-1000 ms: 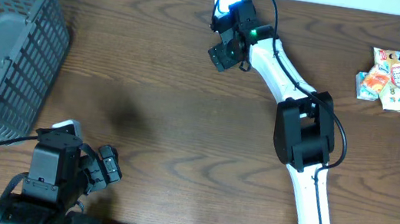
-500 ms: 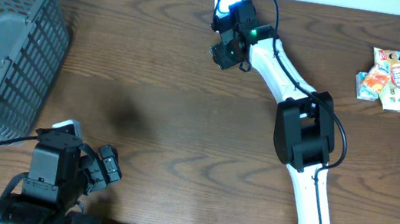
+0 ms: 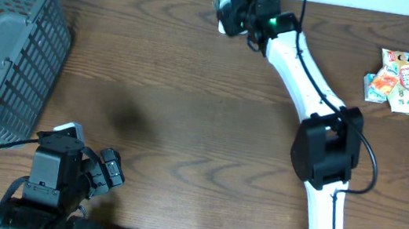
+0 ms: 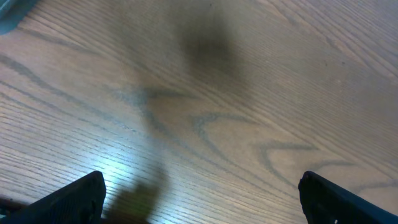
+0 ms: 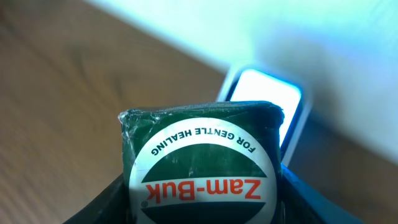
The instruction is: Scan the item barcode
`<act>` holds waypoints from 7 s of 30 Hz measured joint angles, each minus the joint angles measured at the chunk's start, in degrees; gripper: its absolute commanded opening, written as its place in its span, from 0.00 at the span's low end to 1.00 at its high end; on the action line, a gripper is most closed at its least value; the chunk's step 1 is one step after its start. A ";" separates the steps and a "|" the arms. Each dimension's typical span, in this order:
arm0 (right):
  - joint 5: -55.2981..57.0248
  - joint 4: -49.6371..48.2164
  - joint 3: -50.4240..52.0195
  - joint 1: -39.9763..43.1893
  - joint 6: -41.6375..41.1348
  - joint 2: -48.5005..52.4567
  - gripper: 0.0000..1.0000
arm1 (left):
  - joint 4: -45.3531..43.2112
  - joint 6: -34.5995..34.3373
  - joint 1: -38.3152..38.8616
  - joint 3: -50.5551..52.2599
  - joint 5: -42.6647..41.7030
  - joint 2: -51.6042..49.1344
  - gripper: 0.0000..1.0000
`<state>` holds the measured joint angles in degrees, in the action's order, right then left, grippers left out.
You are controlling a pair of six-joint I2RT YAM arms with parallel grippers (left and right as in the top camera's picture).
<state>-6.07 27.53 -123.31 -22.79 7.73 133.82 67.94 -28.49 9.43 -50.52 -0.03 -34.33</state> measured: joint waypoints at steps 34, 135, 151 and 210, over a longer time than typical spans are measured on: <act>0.17 -28.57 -0.37 1.99 -4.46 10.16 0.48 | 0.00 0.00 0.00 0.00 0.02 0.04 0.98; -7.08 16.17 0.11 27.85 -5.16 6.95 0.01 | -0.02 0.00 0.00 0.00 0.02 0.04 0.98; 2.51 15.30 0.17 27.85 -5.16 9.07 0.01 | 0.00 0.00 0.00 0.00 0.02 0.04 0.98; -1.88 40.65 1.90 24.74 -10.58 -26.86 0.33 | 0.00 0.00 0.00 0.00 0.00 0.04 0.97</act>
<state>-7.94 68.18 -121.40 1.96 -2.85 106.96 67.94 -28.49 9.43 -50.52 -0.03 -34.28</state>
